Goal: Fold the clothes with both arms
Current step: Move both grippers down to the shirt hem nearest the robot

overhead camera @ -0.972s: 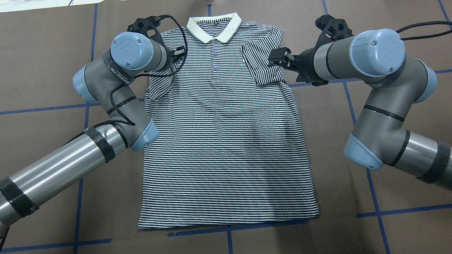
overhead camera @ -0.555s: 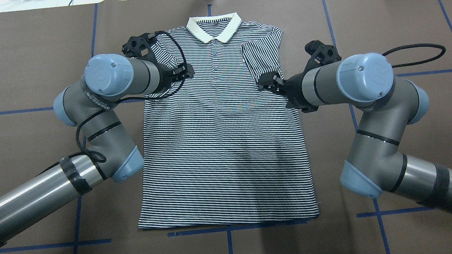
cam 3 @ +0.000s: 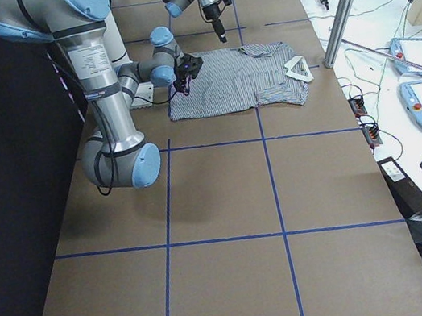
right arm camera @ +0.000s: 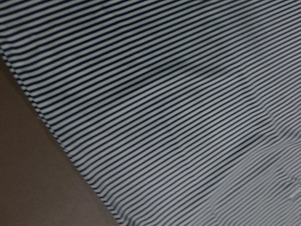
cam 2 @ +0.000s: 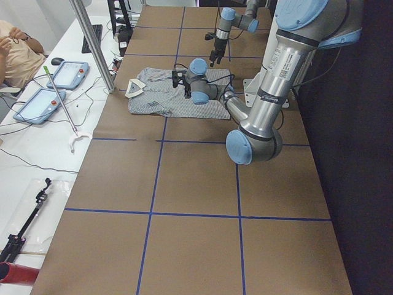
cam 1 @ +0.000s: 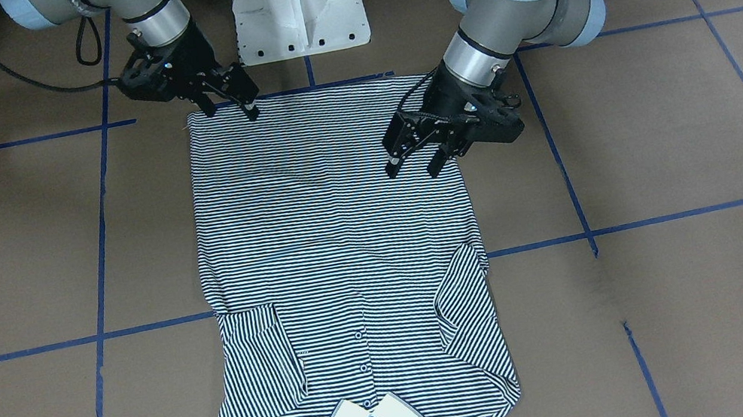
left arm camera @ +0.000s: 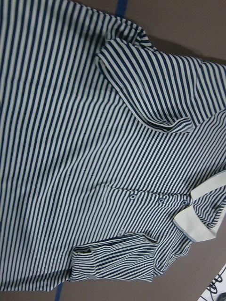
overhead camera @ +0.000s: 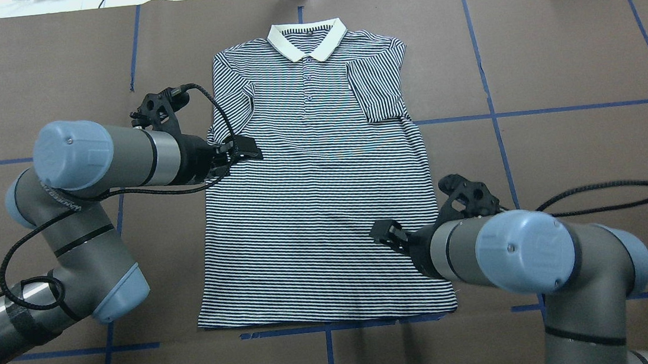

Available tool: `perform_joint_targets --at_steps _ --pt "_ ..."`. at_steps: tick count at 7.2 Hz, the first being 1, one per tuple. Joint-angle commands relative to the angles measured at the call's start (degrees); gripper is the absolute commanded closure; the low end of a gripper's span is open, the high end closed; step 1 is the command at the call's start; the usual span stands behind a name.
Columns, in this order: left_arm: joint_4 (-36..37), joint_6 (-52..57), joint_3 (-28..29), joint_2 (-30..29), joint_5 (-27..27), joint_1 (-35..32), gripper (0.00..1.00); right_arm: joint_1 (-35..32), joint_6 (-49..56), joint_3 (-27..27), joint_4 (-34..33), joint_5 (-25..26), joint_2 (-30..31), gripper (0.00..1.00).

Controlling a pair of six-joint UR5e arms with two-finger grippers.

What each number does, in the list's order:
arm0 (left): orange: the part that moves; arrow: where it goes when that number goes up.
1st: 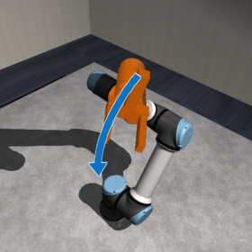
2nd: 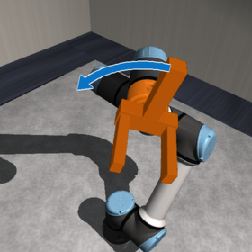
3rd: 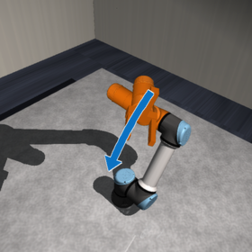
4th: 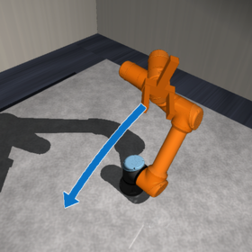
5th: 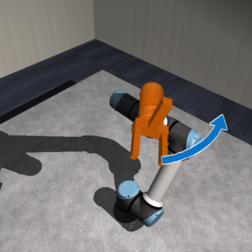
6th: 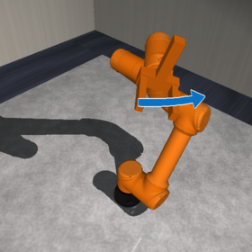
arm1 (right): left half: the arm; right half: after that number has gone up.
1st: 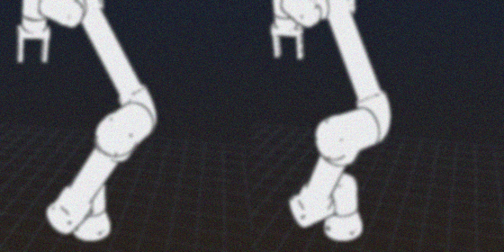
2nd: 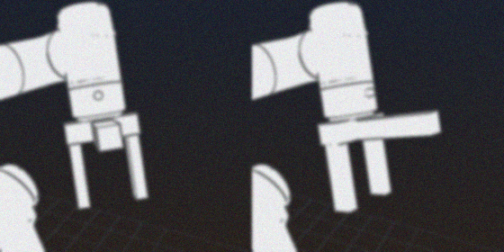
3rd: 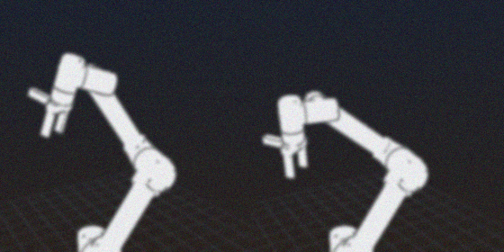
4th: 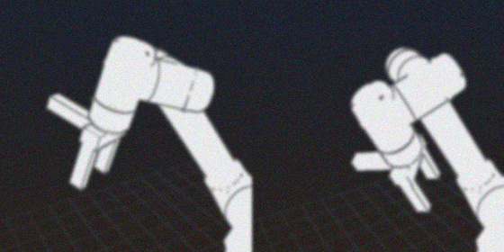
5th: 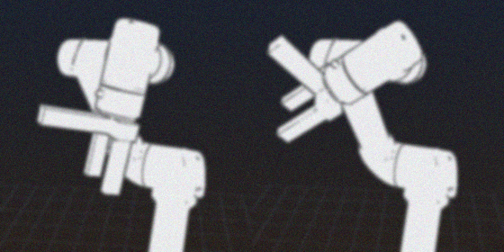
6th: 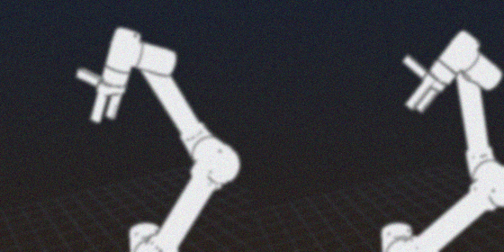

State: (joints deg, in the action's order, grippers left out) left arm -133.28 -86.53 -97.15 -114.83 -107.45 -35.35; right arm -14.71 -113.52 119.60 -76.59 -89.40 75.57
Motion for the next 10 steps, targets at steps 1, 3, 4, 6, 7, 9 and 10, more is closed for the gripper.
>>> perform_joint_targets --at_steps 1,3,4,6,7,9,10 --pt "0.03 0.04 -1.9 3.3 -1.01 0.02 0.17 7.91 -5.55 2.39 -10.78 7.81 3.96 0.12" --pt "-0.05 0.13 -1.11 3.56 -0.92 0.19 0.16 8.46 -10.49 3.19 -15.08 8.36 3.44 0.24" --pt "-0.05 0.13 -1.02 3.57 -0.92 0.11 0.16 8.64 -10.5 2.4 -15.08 8.36 3.35 0.25" --pt "0.04 0.13 -1.02 3.57 -0.92 0.19 0.16 8.99 -10.15 0.38 -15.08 8.01 3.09 0.27" --pt "0.04 0.13 -0.93 3.57 -0.92 0.19 0.16 9.17 -10.14 -0.84 -14.99 8.1 2.91 0.27" --pt "-0.05 -0.05 -0.58 3.57 -0.84 0.28 0.15 9.43 -10.06 -1.64 -15.08 8.01 3.35 0.45" --pt "-0.05 0.04 -0.5 3.57 -0.84 0.28 0.15 9.52 -10.06 -1.56 -15.08 7.92 3.44 0.76"
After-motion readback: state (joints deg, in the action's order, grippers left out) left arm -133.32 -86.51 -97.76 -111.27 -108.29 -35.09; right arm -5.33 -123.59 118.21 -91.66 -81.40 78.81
